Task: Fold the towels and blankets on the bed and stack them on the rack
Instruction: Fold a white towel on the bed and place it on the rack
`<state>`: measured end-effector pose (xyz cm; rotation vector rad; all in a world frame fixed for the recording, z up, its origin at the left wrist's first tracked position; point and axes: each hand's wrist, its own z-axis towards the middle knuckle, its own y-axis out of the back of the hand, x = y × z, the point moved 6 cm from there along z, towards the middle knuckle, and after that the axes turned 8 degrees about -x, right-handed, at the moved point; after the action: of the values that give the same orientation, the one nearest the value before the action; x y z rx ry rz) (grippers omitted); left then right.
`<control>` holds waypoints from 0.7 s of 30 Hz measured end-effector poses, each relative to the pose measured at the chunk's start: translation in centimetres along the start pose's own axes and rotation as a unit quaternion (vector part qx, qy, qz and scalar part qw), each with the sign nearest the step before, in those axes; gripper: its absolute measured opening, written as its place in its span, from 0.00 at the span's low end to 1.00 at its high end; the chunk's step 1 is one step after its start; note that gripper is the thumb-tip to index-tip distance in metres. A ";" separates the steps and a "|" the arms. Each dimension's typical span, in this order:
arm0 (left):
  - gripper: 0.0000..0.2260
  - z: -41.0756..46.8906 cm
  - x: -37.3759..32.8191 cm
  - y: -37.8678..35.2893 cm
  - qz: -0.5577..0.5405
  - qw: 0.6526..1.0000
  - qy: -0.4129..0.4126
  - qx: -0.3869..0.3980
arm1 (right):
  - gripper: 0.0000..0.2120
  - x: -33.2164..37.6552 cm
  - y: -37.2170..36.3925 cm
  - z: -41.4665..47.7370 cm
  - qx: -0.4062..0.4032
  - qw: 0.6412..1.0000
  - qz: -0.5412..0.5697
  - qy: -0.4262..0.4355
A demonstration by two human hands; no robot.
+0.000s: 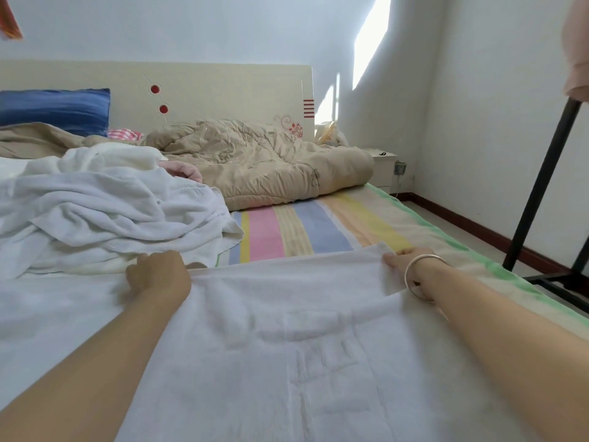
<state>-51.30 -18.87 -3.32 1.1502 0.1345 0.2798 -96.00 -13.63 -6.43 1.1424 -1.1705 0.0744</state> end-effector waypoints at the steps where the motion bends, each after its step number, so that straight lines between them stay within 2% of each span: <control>1: 0.10 -0.3 -0.2 -0.9 -0.006 1.000 0.000 -0.008 | 0.12 0.0 -0.3 0.5 -0.005 1.000 0.007 0.000; 4: 0.09 -0.8 -0.6 -2.8 -0.025 0.999 -0.015 -0.043 | 0.11 0.7 -1.3 0.4 0.014 1.000 0.005 -0.005; 8: 0.11 -0.8 0.0 -3.3 -0.111 0.990 -0.006 -0.089 | 0.11 1.3 -2.1 0.1 0.092 0.992 0.066 -0.049; 10: 0.13 -1.2 -0.1 -3.1 -0.170 0.979 -0.004 -0.115 | 0.19 1.6 -2.5 0.1 0.121 0.989 0.057 -0.055; 12: 0.16 -1.5 -0.3 -3.0 -0.197 0.972 -0.013 -0.128 | 0.21 1.9 -2.6 -0.1 0.136 0.988 0.047 -0.057; 15: 0.17 -1.2 -0.4 -3.0 -0.211 0.971 -0.032 -0.104 | 0.24 1.8 -2.3 0.1 0.148 0.987 0.010 -0.068; 18: 0.12 -0.7 0.3 -3.9 -0.280 0.959 0.009 -0.035 | 0.22 2.0 -2.1 0.4 0.150 0.986 0.012 -0.070; 21: 0.13 -0.1 0.5 -4.4 -0.303 0.952 0.032 -0.017 | 0.27 2.0 -2.6 1.6 0.097 0.994 -0.015 -0.055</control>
<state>-50.21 -20.35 -7.33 1.0128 0.5255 -0.2259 -94.72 -17.02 -6.76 1.3489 -1.2627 0.1053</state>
